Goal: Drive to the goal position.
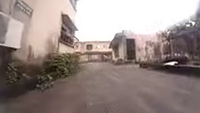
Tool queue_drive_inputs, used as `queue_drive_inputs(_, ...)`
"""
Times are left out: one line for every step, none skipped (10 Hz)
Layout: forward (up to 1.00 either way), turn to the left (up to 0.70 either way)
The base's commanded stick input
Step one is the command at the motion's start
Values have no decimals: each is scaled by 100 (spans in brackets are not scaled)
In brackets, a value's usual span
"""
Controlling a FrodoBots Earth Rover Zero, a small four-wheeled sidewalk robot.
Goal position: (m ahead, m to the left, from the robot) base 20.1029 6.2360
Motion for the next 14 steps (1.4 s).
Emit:
queue_drive_inputs(70,-10)
queue_drive_inputs(70,-15)
queue_drive_inputs(70,-15)
queue_drive_inputs(70,-15)
queue_drive_inputs(70,-15)
queue_drive_inputs(70,-15)
queue_drive_inputs(70,-15)
queue_drive_inputs(70,-15)
queue_drive_inputs(70,-15)
queue_drive_inputs(70,-15)
queue_drive_inputs(70,-15)
queue_drive_inputs(70,-15)
queue_drive_inputs(70,-15)
queue_drive_inputs(70,-15)
